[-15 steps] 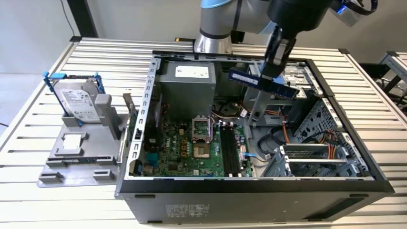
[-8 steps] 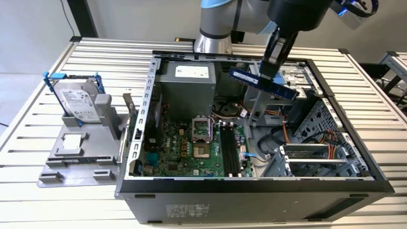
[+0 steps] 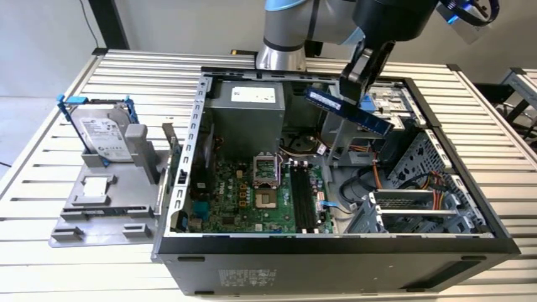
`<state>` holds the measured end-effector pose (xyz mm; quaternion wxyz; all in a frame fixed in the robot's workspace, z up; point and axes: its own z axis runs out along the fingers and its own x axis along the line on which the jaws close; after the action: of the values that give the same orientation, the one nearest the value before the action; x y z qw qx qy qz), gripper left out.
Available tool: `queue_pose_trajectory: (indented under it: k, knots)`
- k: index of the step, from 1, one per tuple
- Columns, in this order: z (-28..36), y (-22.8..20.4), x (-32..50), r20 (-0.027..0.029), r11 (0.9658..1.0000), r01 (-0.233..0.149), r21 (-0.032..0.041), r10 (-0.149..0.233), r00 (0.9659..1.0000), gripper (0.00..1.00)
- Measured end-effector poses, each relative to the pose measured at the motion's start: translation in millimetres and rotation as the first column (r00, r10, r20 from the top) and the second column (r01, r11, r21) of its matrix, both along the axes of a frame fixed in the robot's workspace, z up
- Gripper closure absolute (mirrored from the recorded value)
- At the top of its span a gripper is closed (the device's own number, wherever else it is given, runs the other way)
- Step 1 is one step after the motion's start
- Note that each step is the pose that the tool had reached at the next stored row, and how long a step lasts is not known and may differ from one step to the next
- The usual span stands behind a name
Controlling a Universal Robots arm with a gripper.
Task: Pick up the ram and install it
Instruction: 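Insert the ram into the slot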
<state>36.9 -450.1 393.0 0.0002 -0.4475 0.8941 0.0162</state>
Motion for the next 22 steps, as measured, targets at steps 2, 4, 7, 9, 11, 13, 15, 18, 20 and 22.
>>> queue_pose_trajectory:
  k: [2, 4, 7, 9, 11, 13, 15, 18, 20, 22]
  knots:
    - [0.0, 0.0, 0.0, 0.0000, 0.9996, 0.028, 0.0000, -0.028, 0.9996, 1.00]
    - [0.0, 0.0, 0.0, -0.0001, 0.9983, 0.058, 0.0000, -0.058, 0.9983, 1.00]
    - [0.0, 0.0, 0.0, 0.0000, 0.9948, 0.101, 0.0000, -0.101, 0.9948, 1.00]
    - [0.0, 0.0, 0.0, 0.0000, 0.9915, 0.130, 0.0001, -0.130, 0.9915, 1.00]
    - [0.0, 0.0, 0.0, 0.0000, 0.9875, 0.157, 0.0000, -0.157, 0.9875, 1.00]
    - [0.0, -0.1, 0.0, 0.0000, 0.9825, 0.187, 0.0000, -0.187, 0.9825, 1.00]
    - [0.0, -0.1, 0.0, 0.0000, 0.9768, 0.214, 0.0000, -0.214, 0.9768, 1.00]
    - [0.0, -0.2, 0.0, 0.0000, 0.9670, 0.255, 0.0000, -0.255, 0.9670, 1.00]
    - [0.0, -0.2, 0.0, 0.0000, 0.9597, 0.281, 0.0000, -0.281, 0.9597, 1.00]
    - [-0.1, -0.3, 0.0, 0.0000, 0.9515, 0.308, 0.0000, -0.308, 0.9515, 1.00]
